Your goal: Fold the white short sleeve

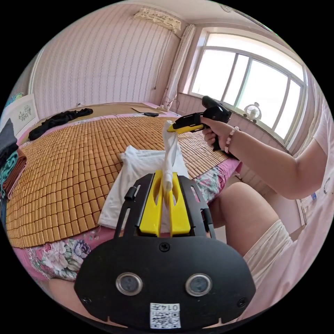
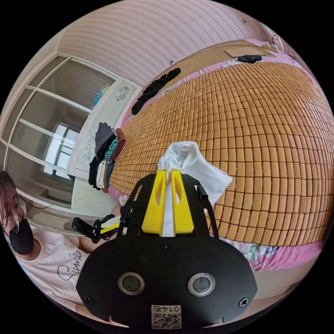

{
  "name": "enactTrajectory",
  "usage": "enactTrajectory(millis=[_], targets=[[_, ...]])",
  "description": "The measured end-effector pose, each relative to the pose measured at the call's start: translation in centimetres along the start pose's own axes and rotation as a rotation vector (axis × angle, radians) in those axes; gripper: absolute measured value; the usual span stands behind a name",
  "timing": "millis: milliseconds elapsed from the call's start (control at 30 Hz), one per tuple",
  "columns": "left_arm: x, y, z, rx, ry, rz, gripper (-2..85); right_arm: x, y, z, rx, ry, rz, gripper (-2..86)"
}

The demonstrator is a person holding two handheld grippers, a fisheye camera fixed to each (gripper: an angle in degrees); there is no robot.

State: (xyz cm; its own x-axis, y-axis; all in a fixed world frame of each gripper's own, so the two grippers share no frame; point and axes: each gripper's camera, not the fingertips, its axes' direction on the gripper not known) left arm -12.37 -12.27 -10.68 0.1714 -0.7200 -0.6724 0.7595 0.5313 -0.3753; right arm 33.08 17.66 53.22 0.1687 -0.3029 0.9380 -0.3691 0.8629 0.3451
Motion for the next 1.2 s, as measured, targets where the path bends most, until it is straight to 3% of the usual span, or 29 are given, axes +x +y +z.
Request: enactTrajectory(millis=[233, 400, 567, 767, 933, 1067, 1200], targets=[[-9.6, 2.0, 0.5, -0.193, -0.089, -0.276, 3.8, -1.6, -3.8, 8.7, -0.074, 0.009, -0.006, 9.0], [-10.7, 2.0, -0.7, -0.225, -0.206, -0.255, 4.7, -2.9, -4.8, 9.8, -0.165, 0.213, -0.101, 9.3], [-9.6, 1.0, 3.0, -0.243, -0.168, -0.233, 9.9, -4.5, -5.2, 12.7, -0.212, 0.365, -0.152, 10.7], [-8.0, 0.0, 6.6, -0.329, -0.238, -0.199, 10.7, -5.4, -4.7, 15.8, -0.285, 0.287, -0.101, 17.7], [-5.8, -0.5, 7.4, -0.354, -0.269, -0.084, 4.5, -6.9, -2.7, 18.5, -0.303, 0.619, -0.185, 10.2], [-4.4, -0.7, 7.2, -0.359, -0.247, -0.041, 0.8, -6.0, -1.4, 17.3, -0.305, 0.534, -0.174, 5.3], [-2.6, -1.8, 3.4, -0.257, -0.191, -0.049, -0.3, -4.1, 2.1, 11.0, -0.154, 0.285, -0.084, 3.5]])
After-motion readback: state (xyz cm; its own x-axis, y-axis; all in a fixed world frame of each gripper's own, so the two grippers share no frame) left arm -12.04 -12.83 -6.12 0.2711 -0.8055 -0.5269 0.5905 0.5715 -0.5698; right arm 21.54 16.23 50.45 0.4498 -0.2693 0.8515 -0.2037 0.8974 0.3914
